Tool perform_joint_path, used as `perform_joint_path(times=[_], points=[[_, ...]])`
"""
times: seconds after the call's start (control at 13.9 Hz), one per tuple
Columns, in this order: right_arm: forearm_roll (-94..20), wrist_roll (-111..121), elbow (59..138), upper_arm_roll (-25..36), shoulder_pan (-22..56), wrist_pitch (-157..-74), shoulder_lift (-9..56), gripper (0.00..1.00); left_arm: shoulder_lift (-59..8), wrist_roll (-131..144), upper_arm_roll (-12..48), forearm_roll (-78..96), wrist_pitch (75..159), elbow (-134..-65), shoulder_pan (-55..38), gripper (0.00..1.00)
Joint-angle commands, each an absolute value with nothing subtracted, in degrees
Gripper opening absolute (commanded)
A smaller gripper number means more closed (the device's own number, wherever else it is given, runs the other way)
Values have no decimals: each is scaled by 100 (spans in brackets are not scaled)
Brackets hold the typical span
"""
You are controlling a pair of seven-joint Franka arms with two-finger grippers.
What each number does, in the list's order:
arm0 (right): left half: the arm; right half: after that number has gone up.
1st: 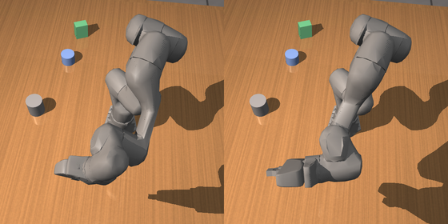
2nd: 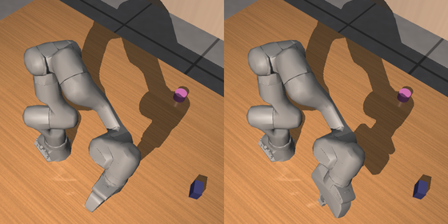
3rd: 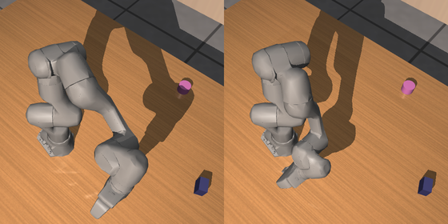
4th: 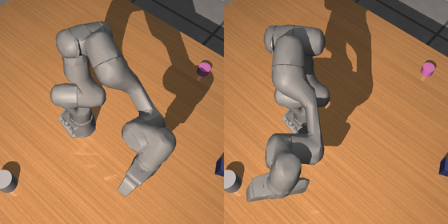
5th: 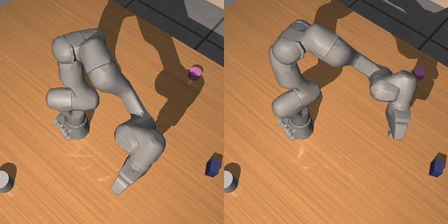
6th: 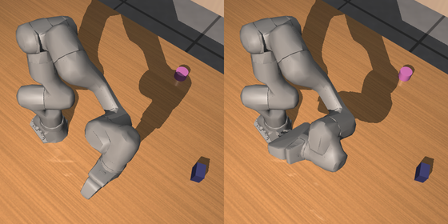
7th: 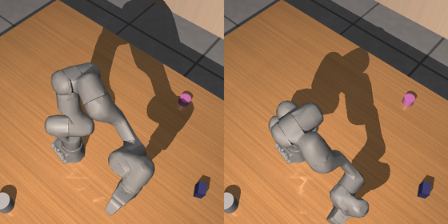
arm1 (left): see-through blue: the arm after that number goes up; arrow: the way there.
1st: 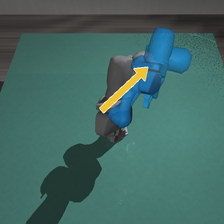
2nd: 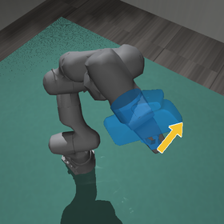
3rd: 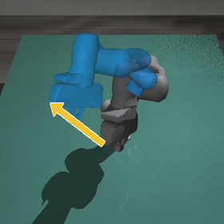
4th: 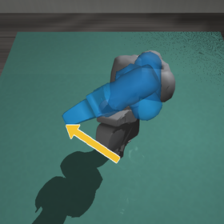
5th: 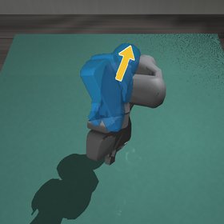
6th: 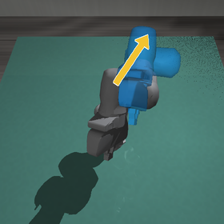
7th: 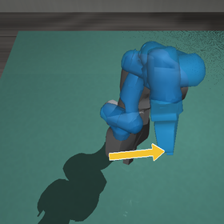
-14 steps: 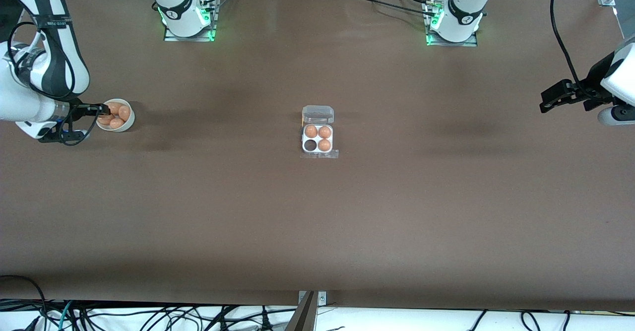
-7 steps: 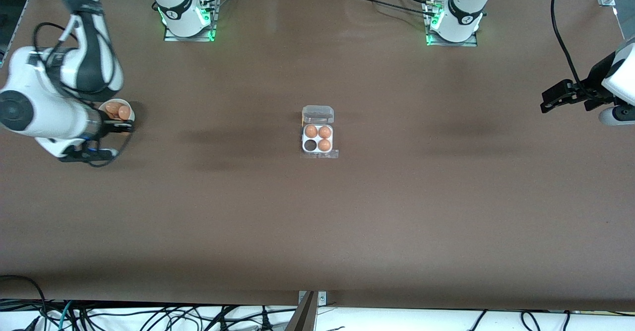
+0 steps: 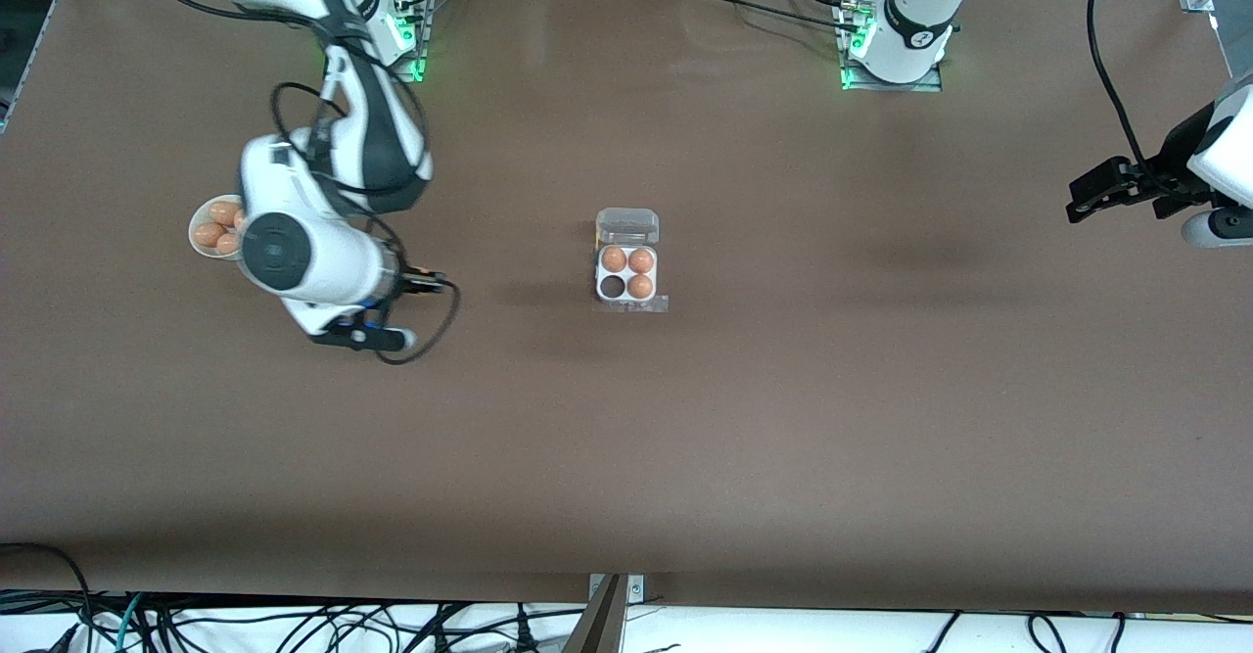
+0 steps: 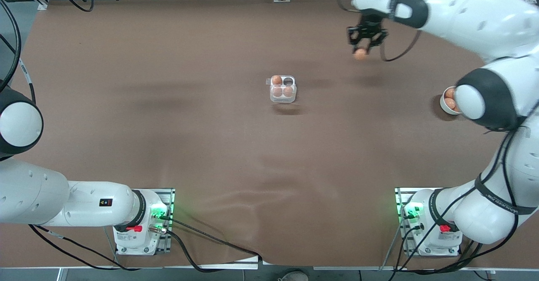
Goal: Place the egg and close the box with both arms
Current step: 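Carry the egg with the right gripper to the clear egg carton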
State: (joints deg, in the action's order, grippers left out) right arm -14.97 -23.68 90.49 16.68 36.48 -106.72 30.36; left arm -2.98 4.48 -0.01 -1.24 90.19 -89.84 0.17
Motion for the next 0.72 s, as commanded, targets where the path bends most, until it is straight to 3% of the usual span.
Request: perform_joint_path(times=[0.0, 0.22, 0.65], points=[[-1766, -3433, 8036, 1749, 4182, -10608, 3882, 38, -343, 334, 26, -220, 8938, -8859, 44, 100], [-1775, -4374, 7550, 1557, 4526, -10888, 4315, 38, -343, 334, 26, -220, 8938, -8851, 44, 100], [-1775, -5071, 7550, 818, 4526, -11987, 4570, 38, -343, 352, 35, -237, 8938, -8745, 44, 100]])
